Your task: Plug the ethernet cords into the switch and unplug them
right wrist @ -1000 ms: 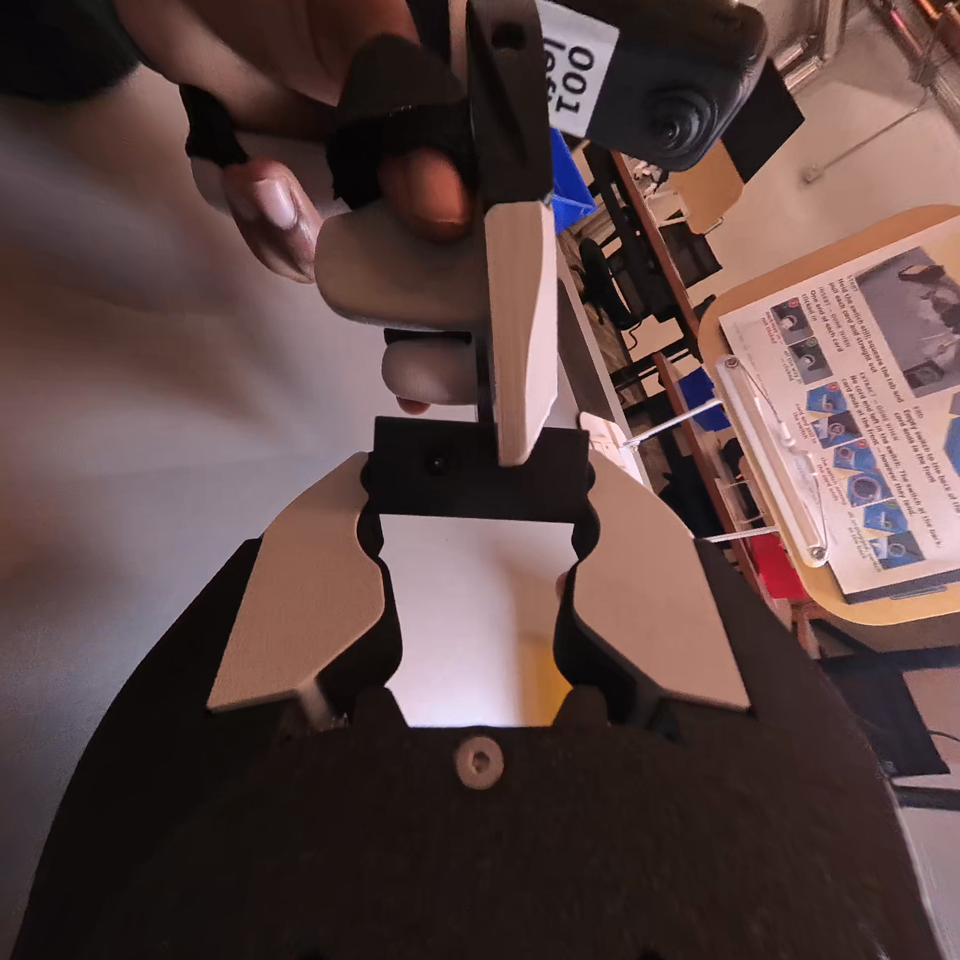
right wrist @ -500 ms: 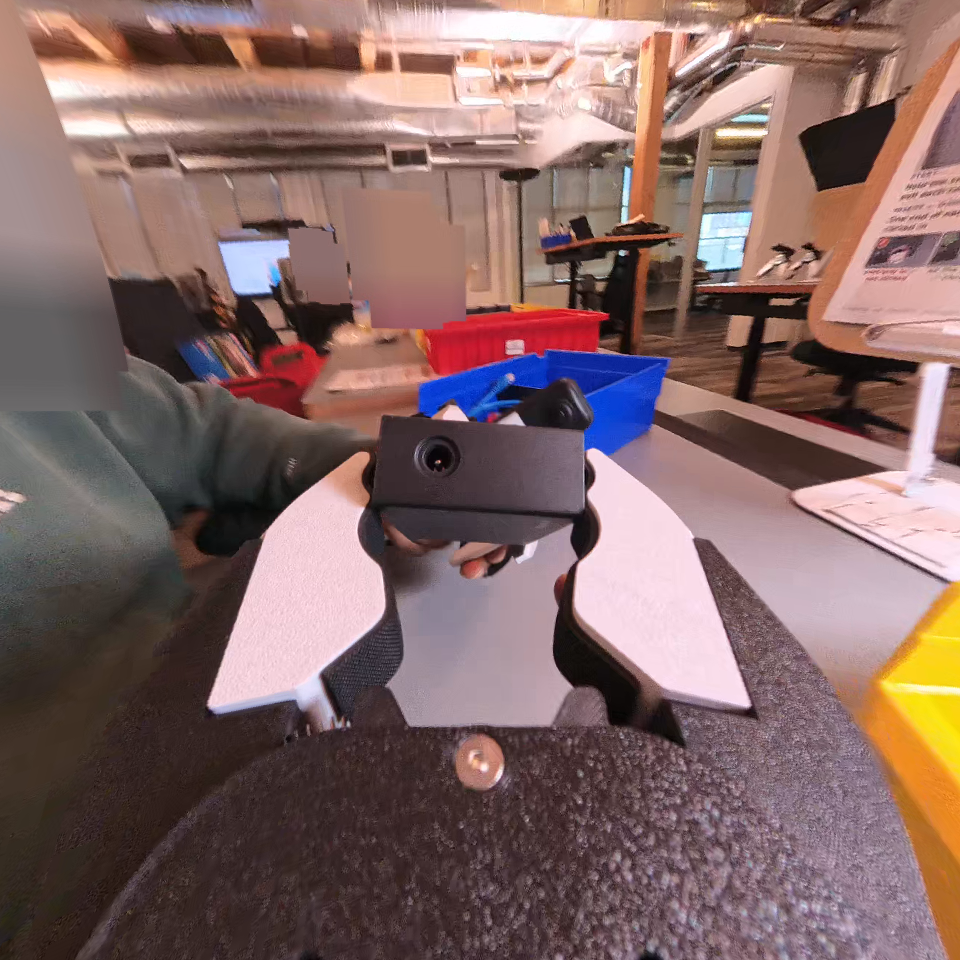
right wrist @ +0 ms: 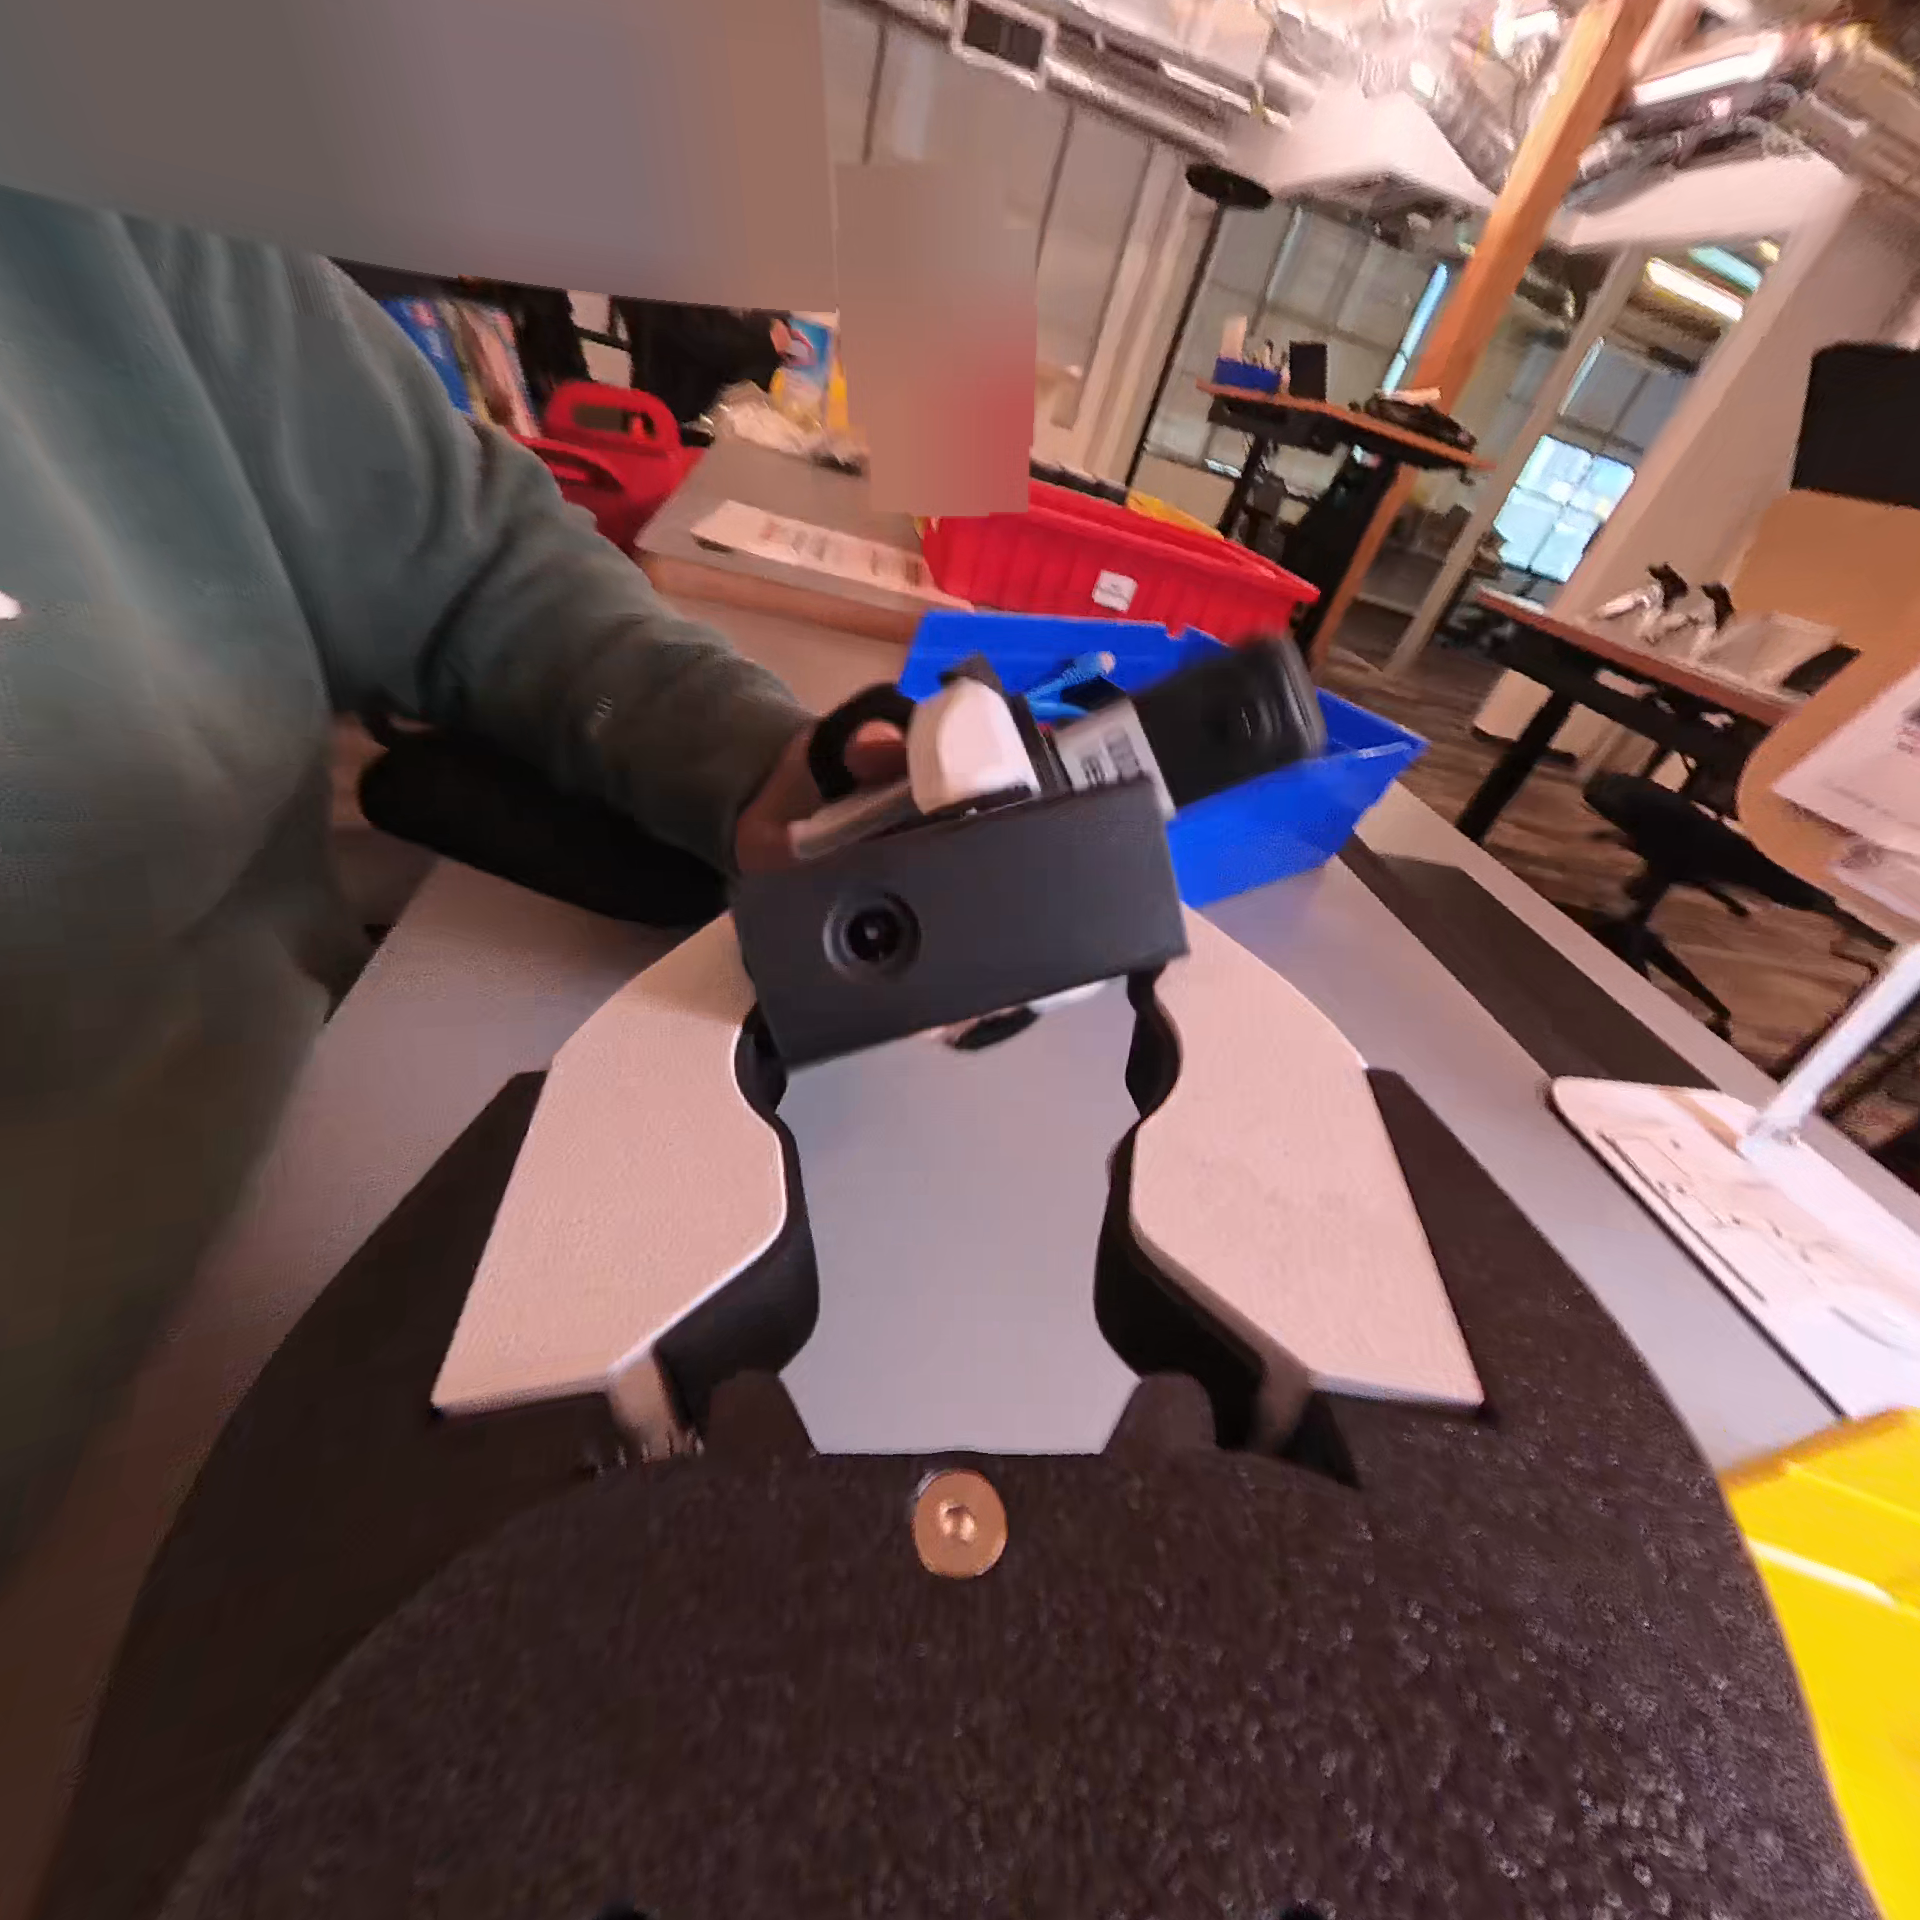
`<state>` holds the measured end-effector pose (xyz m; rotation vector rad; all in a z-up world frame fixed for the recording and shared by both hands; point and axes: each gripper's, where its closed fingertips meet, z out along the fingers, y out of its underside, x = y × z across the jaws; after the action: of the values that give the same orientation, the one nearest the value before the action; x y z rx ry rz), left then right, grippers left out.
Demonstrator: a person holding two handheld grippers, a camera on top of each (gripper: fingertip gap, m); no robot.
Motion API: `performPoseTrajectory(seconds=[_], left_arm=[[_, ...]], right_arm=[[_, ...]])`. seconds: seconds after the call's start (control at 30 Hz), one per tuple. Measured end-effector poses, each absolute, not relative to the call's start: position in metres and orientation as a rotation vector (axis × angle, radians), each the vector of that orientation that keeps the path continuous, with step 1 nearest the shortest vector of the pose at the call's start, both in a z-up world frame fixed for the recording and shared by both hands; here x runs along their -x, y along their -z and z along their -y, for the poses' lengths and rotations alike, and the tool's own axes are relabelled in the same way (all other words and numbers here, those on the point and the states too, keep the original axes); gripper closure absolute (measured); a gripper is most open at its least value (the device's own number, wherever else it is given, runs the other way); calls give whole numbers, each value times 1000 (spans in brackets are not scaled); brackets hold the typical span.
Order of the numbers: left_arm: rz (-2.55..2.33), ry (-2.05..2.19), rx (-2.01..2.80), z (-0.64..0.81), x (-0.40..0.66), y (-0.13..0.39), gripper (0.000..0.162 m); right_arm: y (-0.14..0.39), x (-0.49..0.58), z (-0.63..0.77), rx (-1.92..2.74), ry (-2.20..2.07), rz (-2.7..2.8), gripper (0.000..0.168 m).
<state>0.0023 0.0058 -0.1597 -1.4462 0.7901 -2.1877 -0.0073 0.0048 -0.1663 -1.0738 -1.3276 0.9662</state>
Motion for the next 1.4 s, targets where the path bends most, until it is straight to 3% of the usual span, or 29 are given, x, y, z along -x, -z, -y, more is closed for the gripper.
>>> performPoseTrajectory(seconds=[0.03,0.17,0.3,0.4,1.07,1.2,1.4], left_arm=[[-852,2034,1433,-9,0,159,133],[-1108,1470,1384,-15,9,158,134],[-1285,1022,1317,-18,13,172,134],[-1294,995,1302,-17,11,176,134],[-1532,507,1248,-33,22,212,131],[-1491,576,1287,-32,21,209,131],[-1436,952,1457,-19,17,213,135]], right_arm=[[168,7,-8,1108,-979,1316,103],[180,6,-17,1243,-1075,1291,99],[186,9,-20,1304,-1089,1286,115],[197,11,-23,1311,-978,1326,135],[212,8,-35,1055,-291,1480,139],[210,7,-34,1095,-385,1468,139],[206,2,-22,1314,-937,1457,140]])
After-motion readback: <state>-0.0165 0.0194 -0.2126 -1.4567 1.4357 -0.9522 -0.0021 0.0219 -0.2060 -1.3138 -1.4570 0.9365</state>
